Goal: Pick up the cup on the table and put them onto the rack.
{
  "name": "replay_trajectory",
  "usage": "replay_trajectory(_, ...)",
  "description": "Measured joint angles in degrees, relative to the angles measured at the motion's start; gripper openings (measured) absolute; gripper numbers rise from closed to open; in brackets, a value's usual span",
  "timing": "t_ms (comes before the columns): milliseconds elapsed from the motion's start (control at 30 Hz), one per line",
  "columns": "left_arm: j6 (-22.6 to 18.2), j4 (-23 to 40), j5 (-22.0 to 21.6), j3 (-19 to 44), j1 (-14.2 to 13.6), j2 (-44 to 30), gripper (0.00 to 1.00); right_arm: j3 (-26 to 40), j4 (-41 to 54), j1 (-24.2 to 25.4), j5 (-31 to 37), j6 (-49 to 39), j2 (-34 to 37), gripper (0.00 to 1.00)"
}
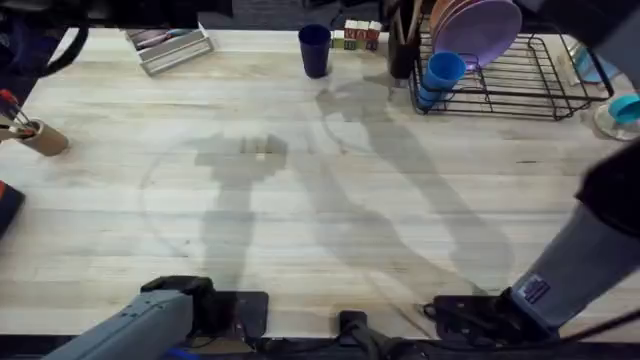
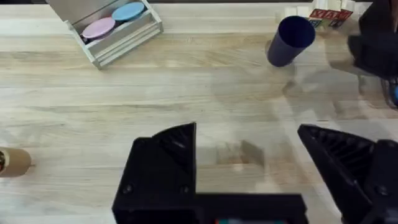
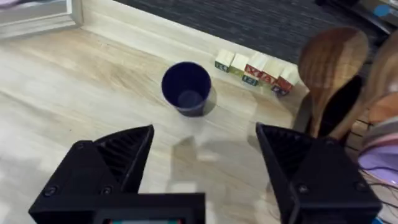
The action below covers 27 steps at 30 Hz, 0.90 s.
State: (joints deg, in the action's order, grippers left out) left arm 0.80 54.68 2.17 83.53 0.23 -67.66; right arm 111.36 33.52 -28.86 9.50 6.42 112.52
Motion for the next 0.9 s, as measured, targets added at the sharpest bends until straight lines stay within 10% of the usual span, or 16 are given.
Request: replay_trajectory(900, 0.0, 0.0, 0.0, 0.0, 0.0, 0.0, 0.994, 8.5, -3.3, 4.5, -1.8, 9.4, 16.1, 0.996)
